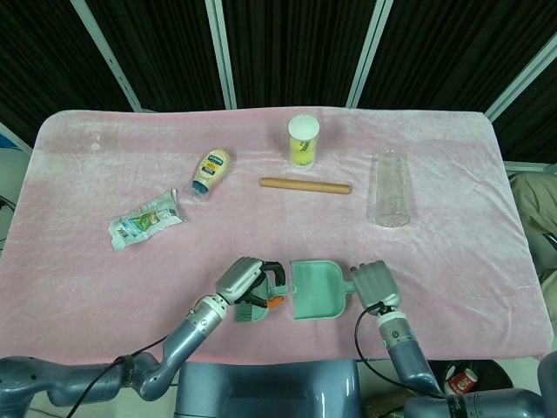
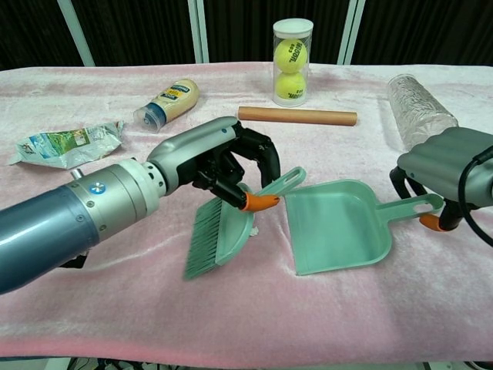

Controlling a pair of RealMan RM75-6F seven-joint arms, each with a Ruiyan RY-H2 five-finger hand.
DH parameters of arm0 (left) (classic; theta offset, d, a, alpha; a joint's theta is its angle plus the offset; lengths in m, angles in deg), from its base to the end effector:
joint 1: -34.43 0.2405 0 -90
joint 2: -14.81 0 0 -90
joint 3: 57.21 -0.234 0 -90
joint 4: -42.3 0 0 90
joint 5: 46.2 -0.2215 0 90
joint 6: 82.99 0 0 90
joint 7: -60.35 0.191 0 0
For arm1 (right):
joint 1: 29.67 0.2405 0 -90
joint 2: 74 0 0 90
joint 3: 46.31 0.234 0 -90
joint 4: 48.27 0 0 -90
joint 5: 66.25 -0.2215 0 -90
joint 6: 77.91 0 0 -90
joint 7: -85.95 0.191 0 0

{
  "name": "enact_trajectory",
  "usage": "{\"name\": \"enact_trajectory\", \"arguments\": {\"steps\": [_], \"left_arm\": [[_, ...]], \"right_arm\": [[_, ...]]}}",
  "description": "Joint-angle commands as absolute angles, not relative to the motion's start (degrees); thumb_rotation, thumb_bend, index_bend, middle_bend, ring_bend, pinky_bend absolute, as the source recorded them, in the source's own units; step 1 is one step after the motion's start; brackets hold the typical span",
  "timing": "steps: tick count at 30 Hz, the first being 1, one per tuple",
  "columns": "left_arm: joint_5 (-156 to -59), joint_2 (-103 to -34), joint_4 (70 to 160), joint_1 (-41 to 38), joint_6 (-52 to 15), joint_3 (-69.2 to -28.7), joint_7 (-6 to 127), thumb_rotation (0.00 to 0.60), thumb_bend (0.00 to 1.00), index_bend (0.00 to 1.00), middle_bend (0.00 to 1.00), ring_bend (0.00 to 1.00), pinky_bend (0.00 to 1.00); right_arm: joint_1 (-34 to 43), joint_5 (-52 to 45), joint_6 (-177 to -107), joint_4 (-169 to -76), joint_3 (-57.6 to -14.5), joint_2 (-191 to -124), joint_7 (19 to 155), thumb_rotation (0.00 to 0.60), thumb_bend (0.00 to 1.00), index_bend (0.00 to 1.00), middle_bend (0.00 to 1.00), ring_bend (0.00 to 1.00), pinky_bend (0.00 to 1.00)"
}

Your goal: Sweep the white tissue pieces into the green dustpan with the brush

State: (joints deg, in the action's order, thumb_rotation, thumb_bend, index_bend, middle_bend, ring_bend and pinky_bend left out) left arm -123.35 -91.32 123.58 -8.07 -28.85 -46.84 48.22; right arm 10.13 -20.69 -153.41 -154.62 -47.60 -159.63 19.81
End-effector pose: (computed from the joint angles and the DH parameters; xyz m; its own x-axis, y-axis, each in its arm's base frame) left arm -0.0261 0.3045 -0.1284 -0.0957 0.5668 0.8183 0.8692 -0.3531 0.3462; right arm -0.1535 -0.2911 -0.0349 0.8379 -0.2451 0.4878 -0.5448 -0.3193 0.7754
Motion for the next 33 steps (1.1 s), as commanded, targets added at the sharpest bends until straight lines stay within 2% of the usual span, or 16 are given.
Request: {"name": "enact_trajectory", "arguments": {"steps": [1,11,23,29,33], "left_arm": [[-122.96,-93.70,121.50,-9.25,-29.15,-45.80,48.65,0.600,0.40,0.58,0.61,0.91,1.00],[-123.69,-98.43,117.70,-12.03,-29.33,-43.82,48.67,0.600,0.40,0.59,0.61,0.91,1.00],[-124.62,-101.76,116.69,-15.43,-27.59,-39.56,48.34,0.600,0.40,0.58,0.61,0.91,1.00],[-124.50,-100.84,118.52,-15.07,-26.03,-38.65,47.49,0.600,0.40,0.59,0.61,0.91,1.00],[-124.65,-98.05,120.46,-14.01,-25.93,-39.60,47.39,0.600,0.40,0.59,0.61,0.91,1.00]], "right_arm": [[10.19,-20.68,-153.48,-154.72,-47.49,-159.73,19.75,0.600,0.47,0.66,0.61,0.68,0.82],[10.32,-21.19,-153.38,-154.99,-47.08,-159.57,19.96,0.600,0.47,0.67,0.61,0.68,0.82],[10.07,-20.67,-153.52,-155.39,-47.69,-160.38,20.18,0.600,0.47,0.67,0.61,0.68,0.82],[10.11,-20.44,-153.91,-155.96,-47.78,-160.54,19.70,0.600,0.47,0.67,0.61,0.68,0.82],[10.13,-20.41,-153.97,-156.15,-47.90,-160.63,19.47,0.600,0.47,0.67,0.61,0.68,0.82]]}}
